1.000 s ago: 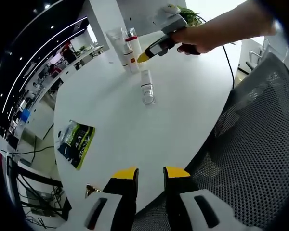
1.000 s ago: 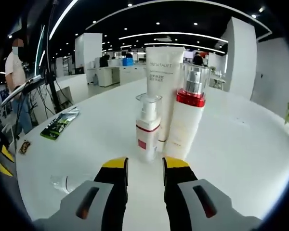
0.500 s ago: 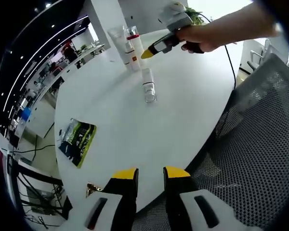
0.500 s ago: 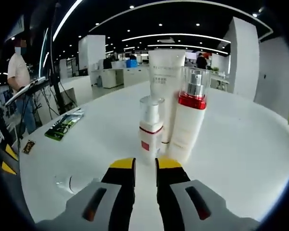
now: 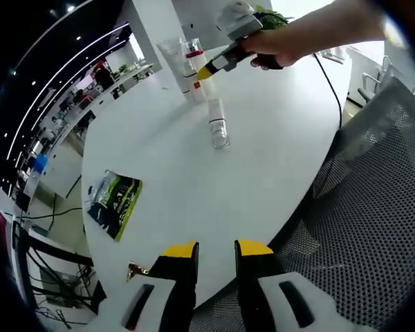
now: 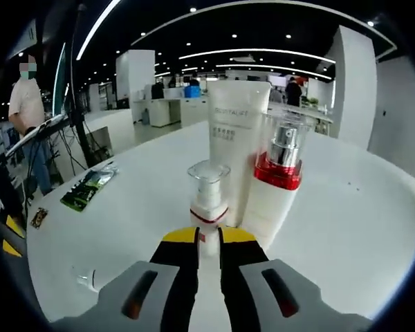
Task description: Arrange the skincare products in the storage area until every visible bottle or jar stands upright without overlapping.
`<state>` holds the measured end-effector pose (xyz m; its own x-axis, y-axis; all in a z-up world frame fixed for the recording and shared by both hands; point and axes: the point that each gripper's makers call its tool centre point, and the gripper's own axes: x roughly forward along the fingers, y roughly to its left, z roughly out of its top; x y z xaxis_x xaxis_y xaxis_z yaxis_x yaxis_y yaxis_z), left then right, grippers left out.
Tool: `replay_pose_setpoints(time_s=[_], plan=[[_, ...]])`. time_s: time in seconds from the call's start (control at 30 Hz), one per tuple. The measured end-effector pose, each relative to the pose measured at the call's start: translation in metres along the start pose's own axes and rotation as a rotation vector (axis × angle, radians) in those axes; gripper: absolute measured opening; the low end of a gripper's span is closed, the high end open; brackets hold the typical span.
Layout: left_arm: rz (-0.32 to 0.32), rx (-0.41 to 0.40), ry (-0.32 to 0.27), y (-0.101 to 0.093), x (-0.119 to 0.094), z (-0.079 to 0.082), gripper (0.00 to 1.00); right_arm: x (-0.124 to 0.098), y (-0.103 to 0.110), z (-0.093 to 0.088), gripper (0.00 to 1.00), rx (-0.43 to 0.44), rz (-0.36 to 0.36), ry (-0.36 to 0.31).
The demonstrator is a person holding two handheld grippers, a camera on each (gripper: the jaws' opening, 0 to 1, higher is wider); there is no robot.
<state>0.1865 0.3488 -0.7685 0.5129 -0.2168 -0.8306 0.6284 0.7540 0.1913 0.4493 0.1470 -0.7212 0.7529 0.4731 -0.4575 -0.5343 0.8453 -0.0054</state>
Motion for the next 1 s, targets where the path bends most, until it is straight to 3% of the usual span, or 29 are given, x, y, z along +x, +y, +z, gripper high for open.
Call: replay_pose_setpoints(time_s=[0.23, 0.3, 0.37, 0.43, 0.47, 0.53, 0.63, 0.7, 0.73, 0.77, 0.8, 0.83, 0.87, 0.93, 1.0], plan=[[-0.002, 0.001, 0.005, -0.001, 0.000, -0.001, 0.21, -0.007, -0.004, -0.002, 0.11, 0.044, 0.017, 0.004], [0.002, -0.004, 0.006, 0.000, 0.000, -0.001, 0.21, -0.014, 0.001, -0.014, 0.12, 0.042, 0.054, 0.044], [0.005, -0.007, 0.008, 0.001, 0.000, -0.001, 0.21, -0.024, 0.022, -0.026, 0.09, 0.061, 0.186, 0.098], [0.006, -0.008, 0.005, 0.001, 0.000, -0.001, 0.21, -0.034, 0.040, -0.026, 0.06, 0.091, 0.306, 0.113], [0.007, -0.008, 0.006, 0.001, 0.000, -0.001, 0.21, -0.037, 0.045, -0.025, 0.08, 0.065, 0.336, 0.115], [0.010, -0.012, 0.006, 0.002, 0.000, -0.001, 0.21, -0.040, 0.058, -0.021, 0.15, -0.086, 0.421, 0.147], [0.011, -0.006, 0.003, 0.002, 0.000, -0.001, 0.21, -0.046, 0.093, -0.016, 0.26, -0.321, 0.640, 0.203], [0.012, -0.007, 0.008, 0.002, 0.000, -0.002, 0.21, -0.049, 0.108, -0.021, 0.34, -0.433, 0.738, 0.261], [0.013, -0.007, 0.006, 0.002, 0.000, -0.001, 0.21, -0.048, 0.115, -0.026, 0.37, -0.537, 0.782, 0.296], [0.014, -0.006, 0.004, 0.002, 0.000, -0.001, 0.21, -0.046, 0.115, -0.032, 0.40, -0.603, 0.790, 0.335], [0.015, -0.005, 0.005, 0.002, 0.000, -0.001, 0.21, -0.039, 0.113, -0.039, 0.43, -0.736, 0.777, 0.370], [0.016, -0.005, 0.008, 0.003, 0.001, -0.002, 0.21, -0.037, 0.113, -0.043, 0.46, -0.777, 0.781, 0.382], [0.018, -0.005, 0.010, 0.003, 0.001, -0.002, 0.21, -0.036, 0.115, -0.052, 0.47, -0.875, 0.813, 0.424], [0.023, -0.008, 0.007, 0.004, 0.001, -0.002, 0.21, -0.031, 0.118, -0.067, 0.47, -0.993, 0.870, 0.474], [0.025, -0.010, 0.008, 0.005, 0.001, -0.002, 0.21, -0.028, 0.119, -0.076, 0.47, -1.058, 0.898, 0.519]])
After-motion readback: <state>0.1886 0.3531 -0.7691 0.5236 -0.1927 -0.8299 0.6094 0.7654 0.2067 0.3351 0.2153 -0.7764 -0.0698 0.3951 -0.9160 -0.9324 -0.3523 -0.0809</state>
